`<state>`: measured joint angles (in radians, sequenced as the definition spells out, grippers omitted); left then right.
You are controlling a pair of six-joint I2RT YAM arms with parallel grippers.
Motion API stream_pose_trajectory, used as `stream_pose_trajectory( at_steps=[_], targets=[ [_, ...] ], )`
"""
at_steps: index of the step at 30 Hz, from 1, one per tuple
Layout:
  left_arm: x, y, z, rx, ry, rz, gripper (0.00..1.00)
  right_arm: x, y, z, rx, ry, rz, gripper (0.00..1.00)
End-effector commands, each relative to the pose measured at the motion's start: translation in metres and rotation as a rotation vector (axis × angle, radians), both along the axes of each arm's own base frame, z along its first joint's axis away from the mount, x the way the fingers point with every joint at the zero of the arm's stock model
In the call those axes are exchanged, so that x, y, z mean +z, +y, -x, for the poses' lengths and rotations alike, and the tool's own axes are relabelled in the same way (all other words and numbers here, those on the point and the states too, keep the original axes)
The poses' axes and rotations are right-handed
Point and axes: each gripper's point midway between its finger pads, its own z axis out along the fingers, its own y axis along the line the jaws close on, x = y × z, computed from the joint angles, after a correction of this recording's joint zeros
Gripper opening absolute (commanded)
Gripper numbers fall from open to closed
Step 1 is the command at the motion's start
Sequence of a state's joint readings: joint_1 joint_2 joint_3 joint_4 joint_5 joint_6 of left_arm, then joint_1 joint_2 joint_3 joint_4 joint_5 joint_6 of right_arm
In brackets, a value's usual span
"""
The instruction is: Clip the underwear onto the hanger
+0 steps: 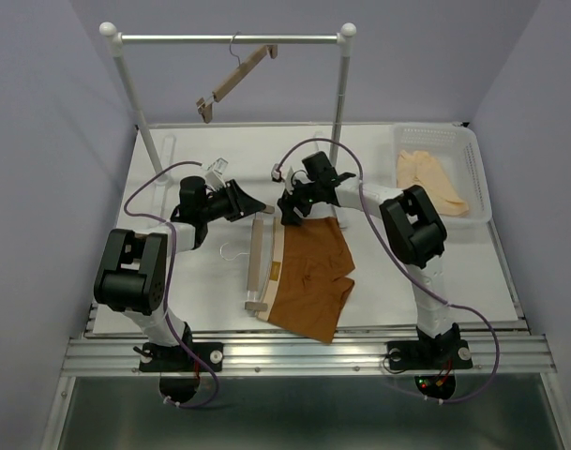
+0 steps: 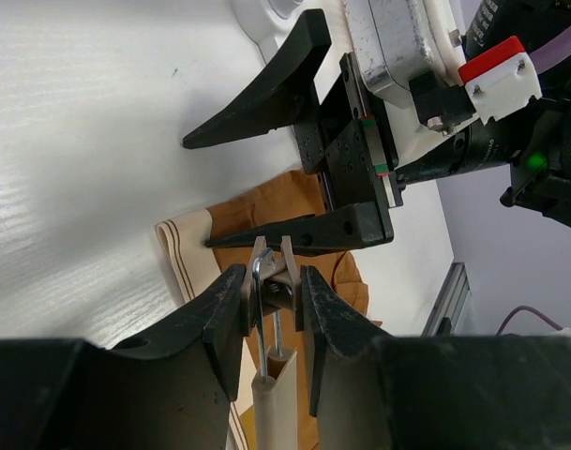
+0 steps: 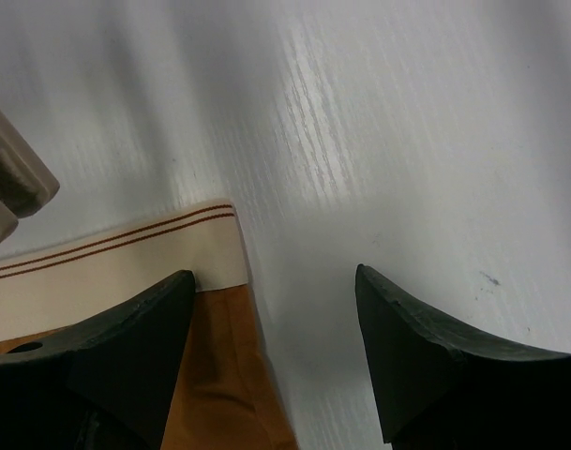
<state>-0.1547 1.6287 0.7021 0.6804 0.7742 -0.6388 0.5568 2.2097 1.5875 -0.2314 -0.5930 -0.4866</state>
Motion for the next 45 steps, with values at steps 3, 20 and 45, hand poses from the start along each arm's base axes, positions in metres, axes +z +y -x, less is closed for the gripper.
stream_pose_trajectory(
  at_steps=[3, 20, 45],
  targets=[
    [0.026, -0.002, -0.011, -0.032, -0.102, 0.017, 0.00, -0.017, 0.016, 0.019, 0.056, 0.059, 0.013, 0.76],
    [0.022, -0.003, -0.011, -0.030, -0.087, 0.019, 0.00, -0.021, 0.032, 0.024, 0.079, 0.053, 0.002, 0.24],
    [0.042, -0.007, -0.004, -0.080, -0.146, 0.080, 0.00, 0.107, 0.011, 0.038, -0.297, -0.091, -0.436, 0.01]
  ],
)
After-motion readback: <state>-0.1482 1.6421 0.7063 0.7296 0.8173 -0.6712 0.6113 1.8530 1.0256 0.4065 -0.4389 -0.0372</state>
